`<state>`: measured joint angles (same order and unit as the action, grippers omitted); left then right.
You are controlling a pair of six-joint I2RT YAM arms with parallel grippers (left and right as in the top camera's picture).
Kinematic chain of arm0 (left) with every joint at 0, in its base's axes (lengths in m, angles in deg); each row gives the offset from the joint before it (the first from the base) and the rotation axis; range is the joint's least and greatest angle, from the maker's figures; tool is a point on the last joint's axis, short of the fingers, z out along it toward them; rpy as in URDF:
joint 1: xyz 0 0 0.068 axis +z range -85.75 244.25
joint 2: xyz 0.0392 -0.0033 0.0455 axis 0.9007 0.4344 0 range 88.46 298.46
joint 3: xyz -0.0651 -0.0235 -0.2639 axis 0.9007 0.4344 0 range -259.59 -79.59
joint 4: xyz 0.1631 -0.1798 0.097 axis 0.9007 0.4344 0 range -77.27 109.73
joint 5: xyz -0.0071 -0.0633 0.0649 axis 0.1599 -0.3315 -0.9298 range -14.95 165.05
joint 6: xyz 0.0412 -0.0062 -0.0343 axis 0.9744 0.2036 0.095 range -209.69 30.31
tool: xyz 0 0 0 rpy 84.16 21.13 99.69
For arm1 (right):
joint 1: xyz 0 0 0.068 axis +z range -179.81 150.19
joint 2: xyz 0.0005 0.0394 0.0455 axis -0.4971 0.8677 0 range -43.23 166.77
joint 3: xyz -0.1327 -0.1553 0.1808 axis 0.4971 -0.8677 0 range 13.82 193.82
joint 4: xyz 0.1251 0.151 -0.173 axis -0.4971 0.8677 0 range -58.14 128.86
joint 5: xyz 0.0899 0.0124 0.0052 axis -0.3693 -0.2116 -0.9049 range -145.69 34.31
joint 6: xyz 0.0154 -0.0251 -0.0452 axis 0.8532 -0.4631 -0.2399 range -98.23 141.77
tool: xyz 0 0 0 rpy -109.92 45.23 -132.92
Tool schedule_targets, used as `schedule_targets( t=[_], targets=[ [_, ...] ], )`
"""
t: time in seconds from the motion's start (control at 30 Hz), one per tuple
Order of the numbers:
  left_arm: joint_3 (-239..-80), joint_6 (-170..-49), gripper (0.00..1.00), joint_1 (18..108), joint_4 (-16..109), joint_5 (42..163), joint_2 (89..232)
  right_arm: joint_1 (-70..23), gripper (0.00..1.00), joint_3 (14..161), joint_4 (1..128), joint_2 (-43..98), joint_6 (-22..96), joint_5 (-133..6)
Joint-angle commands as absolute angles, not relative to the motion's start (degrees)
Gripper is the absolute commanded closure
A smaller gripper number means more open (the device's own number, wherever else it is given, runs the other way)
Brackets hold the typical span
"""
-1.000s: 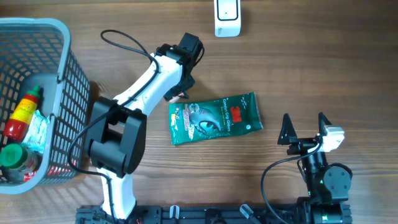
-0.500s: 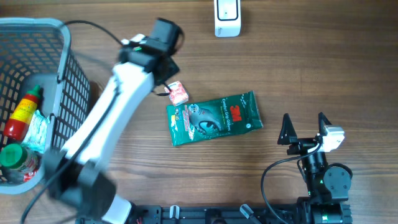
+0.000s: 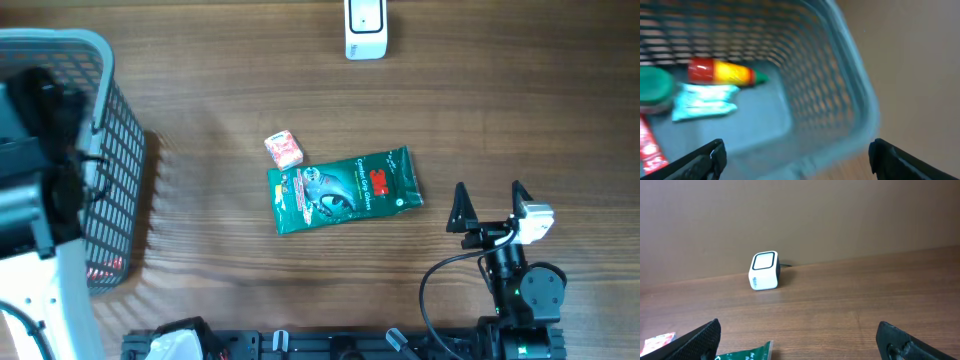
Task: Scan the item barcode
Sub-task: 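Place the Kleenex pack on the table beside the green pack, then reach into the basket and grasp the pale green toilet wipes pack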
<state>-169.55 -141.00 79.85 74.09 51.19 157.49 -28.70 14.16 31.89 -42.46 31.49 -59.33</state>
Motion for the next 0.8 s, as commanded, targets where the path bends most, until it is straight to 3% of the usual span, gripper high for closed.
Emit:
schedule_targets(
  t=[0.0,0.1,0.5,0.77],
  targets=[
    [-169.7,-140.7,0.07,89.8,75.1,57.0,160.9,-28.4,0.0,14.1,31.7,-42.7,30.8,-60.0],
    [-169.7,-140.6,0.16,95.5,77.9,59.8,166.6,-28.4,0.0,14.1,31.7,-42.7,30.8,-60.0],
    [-169.7,-131.9,0.11,98.8,76.8,60.5,194.3,-28.4,0.0,14.1,31.7,-42.7,30.8,-60.0],
    [-169.7,-126.2,0.16,98.8,74.0,60.2,203.7,-28.4,0.0,14.1,31.7,-42.7,30.8,-60.0]
  ],
)
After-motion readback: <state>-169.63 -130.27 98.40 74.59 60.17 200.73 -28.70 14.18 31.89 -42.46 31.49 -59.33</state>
